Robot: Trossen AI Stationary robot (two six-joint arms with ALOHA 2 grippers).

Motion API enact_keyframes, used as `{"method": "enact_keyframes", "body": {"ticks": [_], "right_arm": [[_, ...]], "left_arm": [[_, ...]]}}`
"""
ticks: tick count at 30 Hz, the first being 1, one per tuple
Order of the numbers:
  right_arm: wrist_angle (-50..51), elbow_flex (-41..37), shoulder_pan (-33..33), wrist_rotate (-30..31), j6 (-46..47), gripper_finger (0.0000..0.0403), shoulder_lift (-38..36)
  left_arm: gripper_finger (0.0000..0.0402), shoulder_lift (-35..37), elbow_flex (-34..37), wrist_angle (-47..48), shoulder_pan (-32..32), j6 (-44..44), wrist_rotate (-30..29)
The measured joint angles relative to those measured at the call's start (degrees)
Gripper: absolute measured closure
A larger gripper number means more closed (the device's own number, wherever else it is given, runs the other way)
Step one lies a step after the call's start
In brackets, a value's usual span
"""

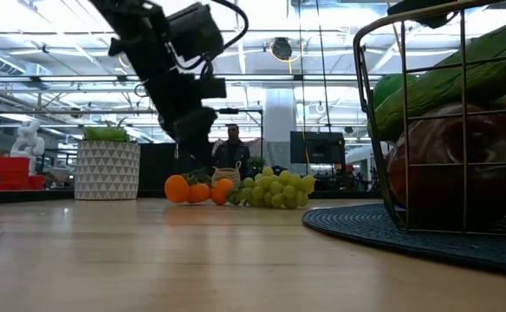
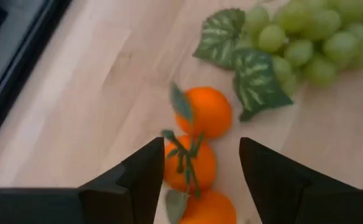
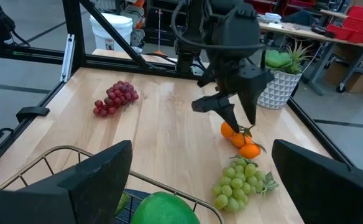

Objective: Build produce basket
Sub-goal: Put the tangerine into the gold wire basket

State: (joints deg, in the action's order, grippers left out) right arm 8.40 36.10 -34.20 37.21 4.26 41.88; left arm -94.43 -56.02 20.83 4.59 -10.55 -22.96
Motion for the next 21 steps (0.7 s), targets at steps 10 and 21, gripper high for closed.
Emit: {"method": "enact_keyframes", "body": {"ticks": [10,21], "right_arm": [[-0.02,0.02,-0.02,0.02,-0.01,0.0023,-0.03],[-0.02,0.02,-0.02,0.02,-0.23,0.0023,-0.03]], "left_arm": [[0.0223,0.41,5.34,-10.49,4.49,2.61,5.82],[0.0386,0.41,5.7,-11.55,4.7,4.45,6.99]]}}
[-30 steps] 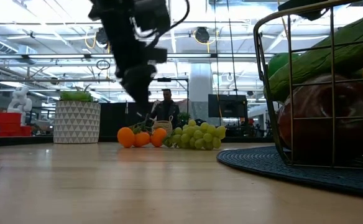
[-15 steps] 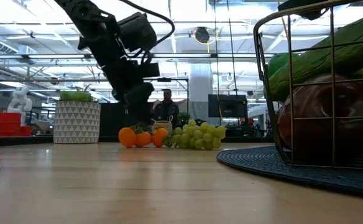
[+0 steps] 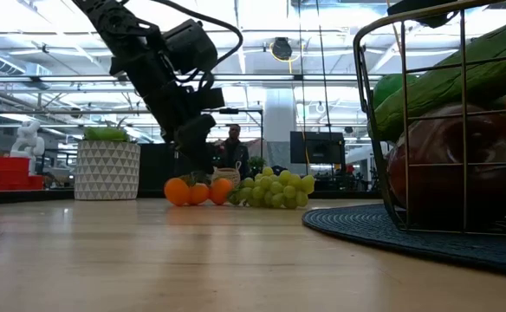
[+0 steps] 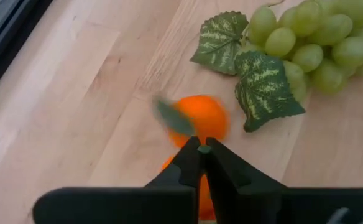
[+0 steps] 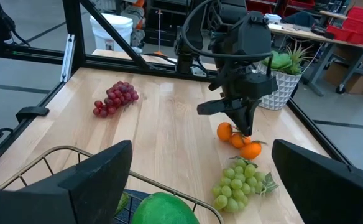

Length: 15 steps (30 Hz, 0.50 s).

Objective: Build produce basket
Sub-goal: Put the tangerine into the gold wire basket

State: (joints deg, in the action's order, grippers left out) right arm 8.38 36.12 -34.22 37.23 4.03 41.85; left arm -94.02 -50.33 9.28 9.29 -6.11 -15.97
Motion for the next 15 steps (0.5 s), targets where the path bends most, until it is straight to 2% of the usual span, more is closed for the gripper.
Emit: {"method": "enact_keyframes", "body": {"ticks": [6,11,15], "right_arm": [[0.02,0.0,0.0,0.09,1.74,0.0023,0.0],[0.04,0.0,0.0,0.13,5.15,0.0023,0.0],[-0.29,-0.27,0.0,0.16,7.74,0.0023,0.0]], "left_arm": [[0.0392,-0.04,-4.39,1.23,-2.31,0.52,0.04],[0.0393,-0.04,-13.33,7.4,-6.33,4.94,-0.64],[0.0396,-0.04,-20.7,12.36,-10.53,11.88,-2.1]]}}
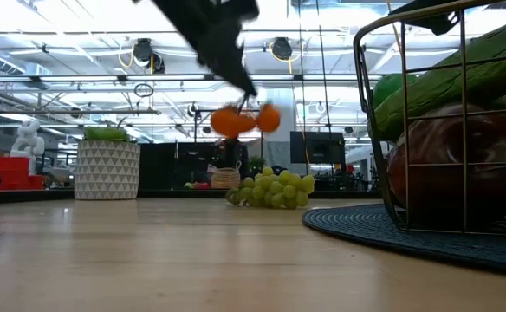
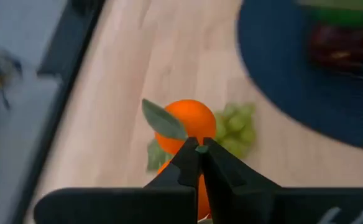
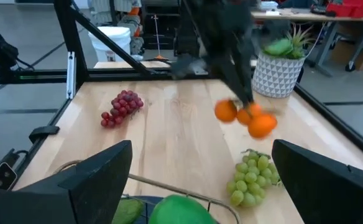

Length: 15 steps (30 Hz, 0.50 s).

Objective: Build produce basket
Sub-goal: Put the tangerine into the gold wire basket

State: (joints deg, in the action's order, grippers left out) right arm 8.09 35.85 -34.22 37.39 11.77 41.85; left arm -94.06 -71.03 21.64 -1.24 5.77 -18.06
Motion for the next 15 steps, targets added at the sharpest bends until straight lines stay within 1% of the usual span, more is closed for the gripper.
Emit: {"method": "enact_keyframes", "body": {"ticks": [4,8,10,15], "right_arm": [[-0.12,-1.29,0.0,0.02,2.23,0.0023,0.02],[-0.19,-2.35,0.0,0.02,3.74,0.0023,0.02],[-0.17,-2.5,0.0,0.03,4.04,0.0023,0.02],[-0.34,-2.51,0.0,0.02,4.06,0.0023,0.02]], "left_arm": [[0.0396,0.01,-5.79,3.06,-4.94,9.84,-2.93],[0.0396,0.02,-9.66,3.77,-9.38,17.43,-5.22],[0.0396,0.02,-11.0,3.73,-11.5,22.45,-6.3],[0.0394,0.02,-12.1,3.36,-15.49,38.28,-8.88]]}}
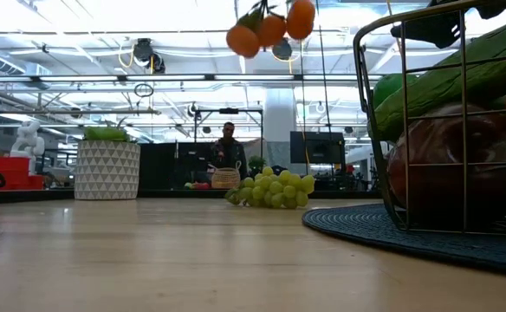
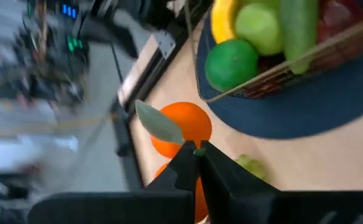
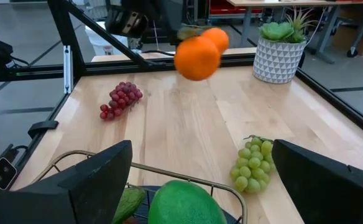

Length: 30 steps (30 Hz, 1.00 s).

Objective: Build produce basket
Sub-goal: Put the tangerine into the gold wire basket

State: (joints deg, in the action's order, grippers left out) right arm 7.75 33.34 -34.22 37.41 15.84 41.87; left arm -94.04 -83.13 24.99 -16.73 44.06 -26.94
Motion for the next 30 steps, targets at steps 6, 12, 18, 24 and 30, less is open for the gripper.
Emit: {"method": "enact_keyframes", "body": {"ticks": [6,12,18,24,30], "right_arm": [[-0.02,-0.02,0.0,0.0,0.0,0.0023,0.0],[-0.2,-0.02,0.0,0.0,1.0,0.0023,0.0],[-0.26,-0.02,0.0,0.0,5.83,0.0023,0.0],[-0.26,-0.02,0.0,0.0,4.68,0.0023,-0.02],[-0.24,-0.02,0.0,-0.98,1.61,0.0066,-0.04]], "left_arm": [[0.0396,-0.01,0.0,-1.59,-1.75,12.86,-2.64],[0.039,-0.01,0.0,-2.6,-1.84,19.96,-2.68],[0.0394,-0.02,0.0,-5.39,-1.94,18.96,-2.61],[0.0396,-0.02,0.0,-11.22,-1.88,7.69,4.24],[0.0395,-0.83,-0.04,-20.2,-1.77,-6.32,7.01]]}}
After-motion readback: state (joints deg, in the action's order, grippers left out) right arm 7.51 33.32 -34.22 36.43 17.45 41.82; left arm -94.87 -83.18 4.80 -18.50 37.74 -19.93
